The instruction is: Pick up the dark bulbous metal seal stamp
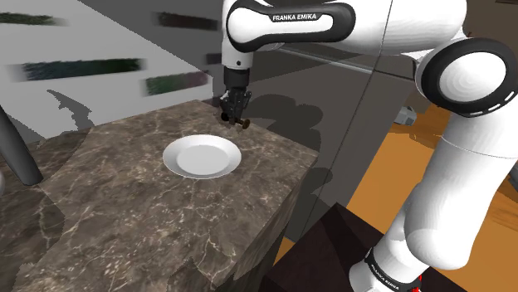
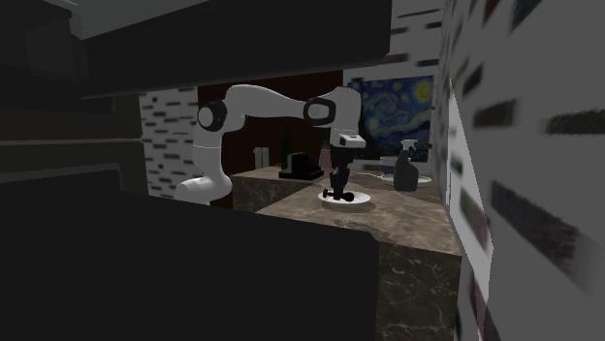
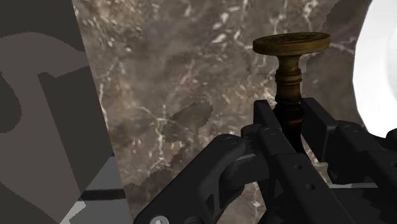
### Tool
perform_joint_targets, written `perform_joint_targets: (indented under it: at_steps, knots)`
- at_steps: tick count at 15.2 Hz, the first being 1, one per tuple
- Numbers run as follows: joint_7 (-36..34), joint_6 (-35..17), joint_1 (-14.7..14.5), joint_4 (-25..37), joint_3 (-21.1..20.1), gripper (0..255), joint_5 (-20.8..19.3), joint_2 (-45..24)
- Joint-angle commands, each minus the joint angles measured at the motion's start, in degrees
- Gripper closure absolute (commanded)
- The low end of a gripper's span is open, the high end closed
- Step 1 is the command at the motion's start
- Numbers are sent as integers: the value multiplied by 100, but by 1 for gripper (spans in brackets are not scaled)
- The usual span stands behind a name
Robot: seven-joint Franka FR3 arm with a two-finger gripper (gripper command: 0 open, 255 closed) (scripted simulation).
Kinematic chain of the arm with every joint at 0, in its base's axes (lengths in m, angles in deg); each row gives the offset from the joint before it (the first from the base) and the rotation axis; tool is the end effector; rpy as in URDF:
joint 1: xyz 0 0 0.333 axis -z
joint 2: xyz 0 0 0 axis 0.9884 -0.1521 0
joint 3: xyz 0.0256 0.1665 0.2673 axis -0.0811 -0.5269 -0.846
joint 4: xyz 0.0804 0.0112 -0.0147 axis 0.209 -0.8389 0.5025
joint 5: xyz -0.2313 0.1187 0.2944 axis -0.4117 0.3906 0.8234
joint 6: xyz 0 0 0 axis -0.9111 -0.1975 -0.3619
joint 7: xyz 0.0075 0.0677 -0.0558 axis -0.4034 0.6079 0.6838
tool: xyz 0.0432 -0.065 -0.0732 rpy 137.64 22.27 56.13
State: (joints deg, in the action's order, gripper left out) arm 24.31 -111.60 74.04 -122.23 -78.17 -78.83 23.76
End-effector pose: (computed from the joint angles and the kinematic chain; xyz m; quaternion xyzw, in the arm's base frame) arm 0.5817 0.1486 0.5283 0.9953 0.0898 -0.0368 0.0029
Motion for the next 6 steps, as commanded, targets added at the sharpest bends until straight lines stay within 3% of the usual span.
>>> perform_joint_targets:
  at_steps: [1, 6]
  knots:
    - [3, 170, 0, 187, 1, 255, -3, -20]
    - [0, 421, -4, 462, -1, 255, -5, -44]
